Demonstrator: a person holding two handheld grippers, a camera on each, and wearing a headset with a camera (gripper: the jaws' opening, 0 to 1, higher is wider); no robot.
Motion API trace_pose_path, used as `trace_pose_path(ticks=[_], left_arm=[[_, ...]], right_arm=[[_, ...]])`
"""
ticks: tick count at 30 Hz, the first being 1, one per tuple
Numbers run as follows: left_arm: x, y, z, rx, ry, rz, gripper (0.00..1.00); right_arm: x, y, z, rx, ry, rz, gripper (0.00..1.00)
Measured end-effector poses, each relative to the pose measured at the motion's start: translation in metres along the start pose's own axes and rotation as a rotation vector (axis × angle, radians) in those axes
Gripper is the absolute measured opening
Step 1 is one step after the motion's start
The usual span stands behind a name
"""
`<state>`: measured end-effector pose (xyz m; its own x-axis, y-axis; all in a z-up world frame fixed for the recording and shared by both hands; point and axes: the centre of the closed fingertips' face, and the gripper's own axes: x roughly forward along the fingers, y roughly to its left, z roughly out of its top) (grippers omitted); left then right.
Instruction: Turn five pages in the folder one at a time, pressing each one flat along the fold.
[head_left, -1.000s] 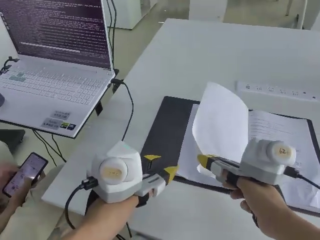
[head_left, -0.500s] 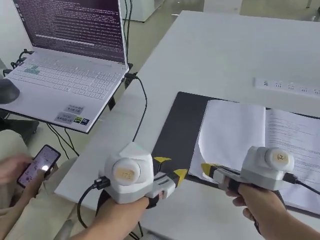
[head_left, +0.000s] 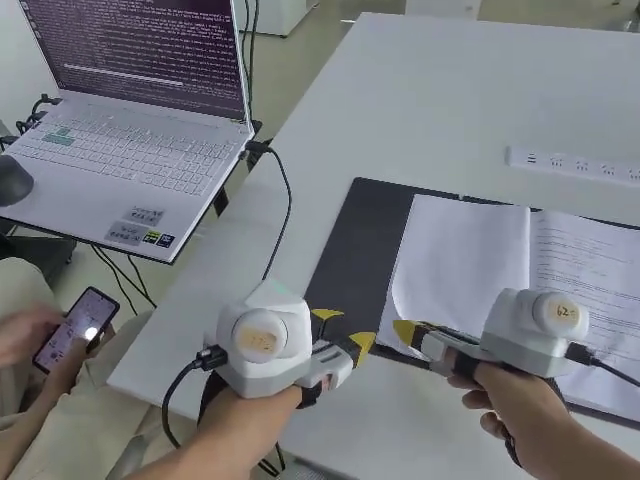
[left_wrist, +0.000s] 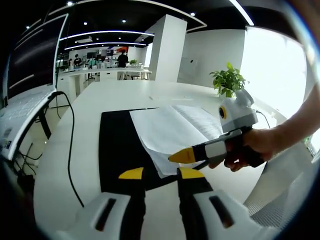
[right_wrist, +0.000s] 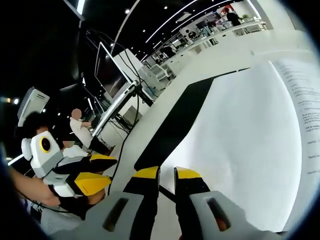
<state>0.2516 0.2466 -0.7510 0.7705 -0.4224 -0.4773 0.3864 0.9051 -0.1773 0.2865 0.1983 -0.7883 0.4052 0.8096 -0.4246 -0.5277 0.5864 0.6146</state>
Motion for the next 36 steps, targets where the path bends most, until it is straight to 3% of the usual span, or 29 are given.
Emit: trace_pose_path(ticks=[10,14,23,27,28,29,30,32,36], left_arm=[[0.028,-0.017,0.004,0.031,0.015,-0.039,0.23],[0.045,-0.024,0.002,0.049,0.024,-0.052,0.23],[0.079,-0.03,-0.02,0.098,0.058,-0.056,0.22],[0.086,-0.027,-0.032,0.108,0.09,-0.03,0.22],[0.086,-0.024,-0.039,0.117,0.119,-0.017,0.2],[0.086,-0.022,-0.034,0.161,0.075,-0.005,0.19],[0.084,-0.023,-0.04,0.14,0.097,-0.001,0.18],[0.083,-0.024,-0.038,0.159,0.063,-0.002,0.17],[0.082,-0.023,-0.038,0.163,0.044,0.002,0.18]], right_arm=[[-0.029,-0.013,0.027,0.03,-0.081,-0.005,0.09],[-0.038,-0.028,0.032,0.036,-0.094,-0.026,0.08],[-0.056,-0.06,0.043,0.042,-0.106,-0.063,0.08],[-0.063,-0.074,0.05,0.06,-0.117,-0.088,0.07],[-0.064,-0.079,0.052,0.063,-0.117,-0.095,0.07],[-0.066,-0.082,0.054,0.064,-0.122,-0.097,0.07],[-0.066,-0.086,0.055,0.07,-0.12,-0.1,0.07],[-0.068,-0.096,0.061,0.08,-0.121,-0.114,0.07],[-0.068,-0.108,0.069,0.094,-0.124,-0.127,0.08]])
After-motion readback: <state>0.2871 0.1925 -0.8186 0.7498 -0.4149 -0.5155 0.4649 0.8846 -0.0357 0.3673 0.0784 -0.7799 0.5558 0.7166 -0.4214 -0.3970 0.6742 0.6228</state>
